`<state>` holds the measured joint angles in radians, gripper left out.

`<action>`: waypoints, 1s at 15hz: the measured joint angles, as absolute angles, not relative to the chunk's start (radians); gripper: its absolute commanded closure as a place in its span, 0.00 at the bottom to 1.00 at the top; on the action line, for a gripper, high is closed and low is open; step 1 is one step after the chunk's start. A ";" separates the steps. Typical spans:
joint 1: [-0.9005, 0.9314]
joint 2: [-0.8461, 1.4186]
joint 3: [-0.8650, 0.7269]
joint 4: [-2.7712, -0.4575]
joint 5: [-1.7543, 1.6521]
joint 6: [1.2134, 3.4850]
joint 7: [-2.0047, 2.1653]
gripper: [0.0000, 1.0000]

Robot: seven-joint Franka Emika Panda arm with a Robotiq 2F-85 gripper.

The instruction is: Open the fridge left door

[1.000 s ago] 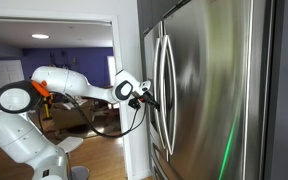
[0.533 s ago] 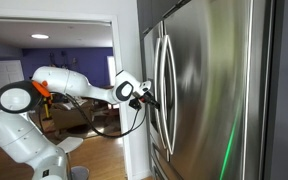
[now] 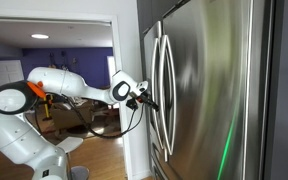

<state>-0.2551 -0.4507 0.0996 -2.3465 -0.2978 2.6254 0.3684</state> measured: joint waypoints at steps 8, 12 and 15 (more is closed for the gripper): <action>-0.255 -0.625 0.224 -2.461 -0.305 2.536 0.507 0.44; -0.235 -0.664 0.305 -2.477 -0.301 2.439 0.539 0.15; -0.208 -0.659 0.335 -2.476 -0.293 2.389 0.559 0.00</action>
